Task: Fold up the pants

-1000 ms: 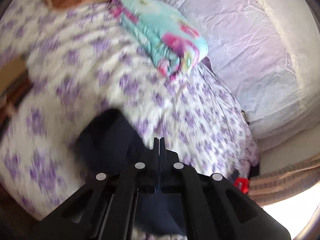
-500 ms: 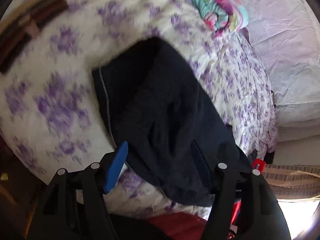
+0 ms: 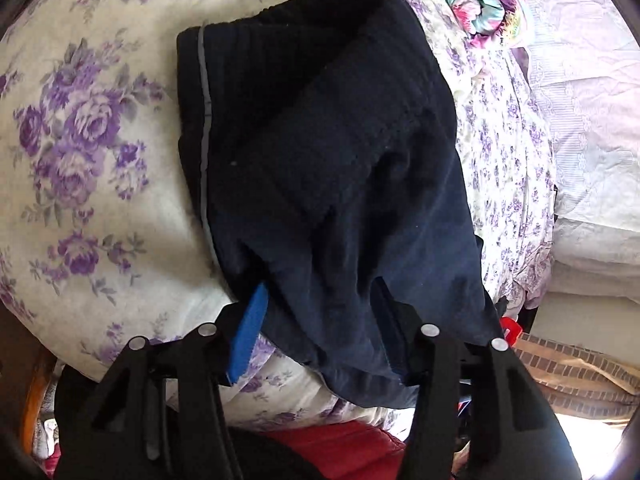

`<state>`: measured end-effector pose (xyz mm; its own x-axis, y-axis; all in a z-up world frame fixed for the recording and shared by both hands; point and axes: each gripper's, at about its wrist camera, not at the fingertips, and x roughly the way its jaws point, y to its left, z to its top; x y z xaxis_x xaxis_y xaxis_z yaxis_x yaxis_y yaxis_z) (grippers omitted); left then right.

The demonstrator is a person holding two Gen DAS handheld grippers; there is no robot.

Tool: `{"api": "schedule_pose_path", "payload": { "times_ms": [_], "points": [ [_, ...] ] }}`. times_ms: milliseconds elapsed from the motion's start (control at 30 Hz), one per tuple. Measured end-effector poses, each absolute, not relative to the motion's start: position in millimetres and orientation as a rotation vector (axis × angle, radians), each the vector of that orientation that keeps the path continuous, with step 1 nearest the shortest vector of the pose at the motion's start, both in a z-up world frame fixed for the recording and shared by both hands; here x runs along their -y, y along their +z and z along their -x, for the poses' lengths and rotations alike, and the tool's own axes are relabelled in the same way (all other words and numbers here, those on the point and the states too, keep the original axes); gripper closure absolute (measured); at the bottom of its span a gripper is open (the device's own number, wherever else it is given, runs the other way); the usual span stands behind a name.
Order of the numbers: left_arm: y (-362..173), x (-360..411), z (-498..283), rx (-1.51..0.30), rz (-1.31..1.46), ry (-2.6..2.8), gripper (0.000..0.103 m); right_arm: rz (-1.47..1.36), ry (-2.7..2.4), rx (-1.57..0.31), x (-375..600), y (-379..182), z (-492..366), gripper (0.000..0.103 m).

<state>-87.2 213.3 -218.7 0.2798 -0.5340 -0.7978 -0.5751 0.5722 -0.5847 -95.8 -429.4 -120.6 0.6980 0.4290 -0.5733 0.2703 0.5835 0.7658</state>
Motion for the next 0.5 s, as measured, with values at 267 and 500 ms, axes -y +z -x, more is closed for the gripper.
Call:
{"api": "schedule_pose_path", "payload": {
  "times_ms": [267, 500],
  "points": [
    [-175, -204, 57, -1.212, 0.978, -0.029, 0.096, -0.965, 0.086, -0.860, 422, -133, 104, 0.098],
    [-68, -224, 4, -0.941, 0.955, -0.111, 0.097, -0.863, 0.131, -0.802, 427, -81, 89, 0.098]
  ]
}}
